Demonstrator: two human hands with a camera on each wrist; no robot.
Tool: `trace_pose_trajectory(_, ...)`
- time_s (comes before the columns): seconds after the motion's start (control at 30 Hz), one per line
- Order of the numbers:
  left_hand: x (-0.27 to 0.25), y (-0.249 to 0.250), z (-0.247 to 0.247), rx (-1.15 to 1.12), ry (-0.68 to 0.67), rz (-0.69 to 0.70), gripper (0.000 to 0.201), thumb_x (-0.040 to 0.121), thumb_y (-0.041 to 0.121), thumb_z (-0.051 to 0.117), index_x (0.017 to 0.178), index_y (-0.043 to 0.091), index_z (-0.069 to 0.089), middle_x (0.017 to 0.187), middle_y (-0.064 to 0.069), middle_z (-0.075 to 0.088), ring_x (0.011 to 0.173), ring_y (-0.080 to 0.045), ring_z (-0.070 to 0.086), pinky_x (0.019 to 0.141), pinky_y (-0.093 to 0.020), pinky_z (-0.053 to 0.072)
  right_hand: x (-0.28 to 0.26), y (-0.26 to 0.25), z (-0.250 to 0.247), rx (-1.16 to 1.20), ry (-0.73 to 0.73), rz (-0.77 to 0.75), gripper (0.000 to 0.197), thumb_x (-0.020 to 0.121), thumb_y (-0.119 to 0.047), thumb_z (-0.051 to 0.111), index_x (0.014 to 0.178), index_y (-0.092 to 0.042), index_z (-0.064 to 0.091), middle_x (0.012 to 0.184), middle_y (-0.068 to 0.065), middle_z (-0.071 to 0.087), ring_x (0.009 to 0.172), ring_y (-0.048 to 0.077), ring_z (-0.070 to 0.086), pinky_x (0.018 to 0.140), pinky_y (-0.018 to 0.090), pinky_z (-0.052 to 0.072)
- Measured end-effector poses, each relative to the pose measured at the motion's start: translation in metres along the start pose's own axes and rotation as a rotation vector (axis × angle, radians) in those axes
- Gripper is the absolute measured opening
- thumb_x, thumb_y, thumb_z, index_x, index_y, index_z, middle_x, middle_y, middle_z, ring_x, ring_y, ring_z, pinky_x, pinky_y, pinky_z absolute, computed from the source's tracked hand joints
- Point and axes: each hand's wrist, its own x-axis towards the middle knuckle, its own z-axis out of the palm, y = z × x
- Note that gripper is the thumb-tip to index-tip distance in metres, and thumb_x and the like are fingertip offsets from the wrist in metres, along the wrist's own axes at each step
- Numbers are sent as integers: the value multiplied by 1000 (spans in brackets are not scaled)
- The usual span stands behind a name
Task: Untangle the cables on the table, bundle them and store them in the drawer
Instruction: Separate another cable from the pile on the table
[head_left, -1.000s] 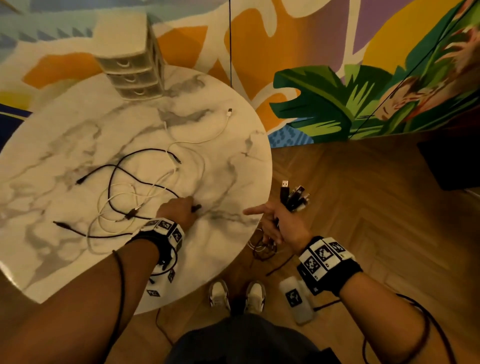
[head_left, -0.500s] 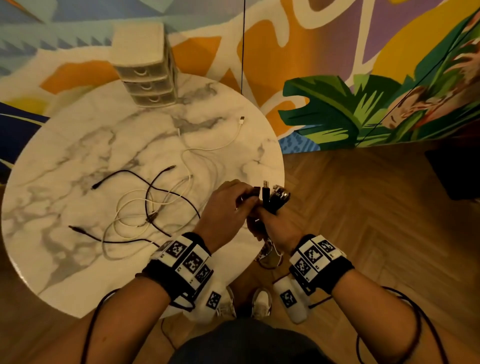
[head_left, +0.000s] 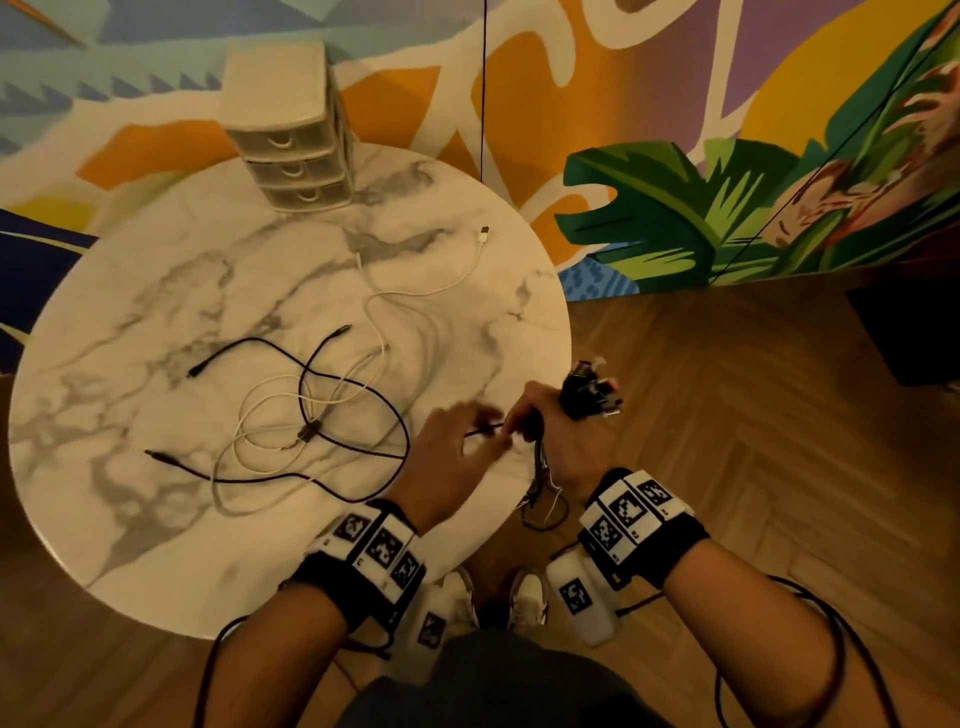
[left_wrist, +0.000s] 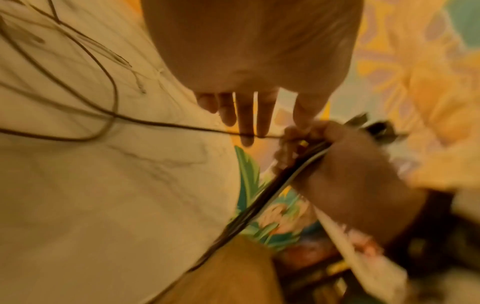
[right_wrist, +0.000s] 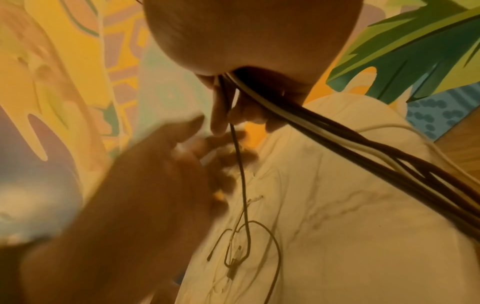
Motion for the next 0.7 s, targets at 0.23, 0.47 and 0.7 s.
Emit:
trace_pose_trajectory(0.23, -35, -99, -33, 519, -134, -38, 38, 89, 26, 40, 102, 3, 67, 98, -16, 69, 87, -30, 68, 74, -32, 52, 16, -10, -31, 636, 126, 178, 53, 98, -27, 36, 46, -15, 34, 40, -1, 29, 37, 15, 28, 50, 29, 40)
trace_pose_trajectory(0.47, -8, -60, -99, 632, 344, -92, 37, 96, 31, 39, 80, 5, 60, 74, -17, 63, 68, -37, 60, 55, -37, 42, 30, -18, -52, 647, 455, -3, 49, 97, -34, 43, 53, -19, 33, 44, -6, 28, 42, 13, 23, 49, 29, 22)
trace_pose_trajectory(0.7, -13, 23, -34, -163, -293, -245, 47, 100, 30, 40, 62, 8, 60, 51, -6, 58, 42, -16, 51, 46, -25, 41, 26, -41, -53, 497, 529, -84, 53, 99, -33, 43, 50, -18, 31, 42, -7, 27, 41, 12, 22, 43, 24, 20)
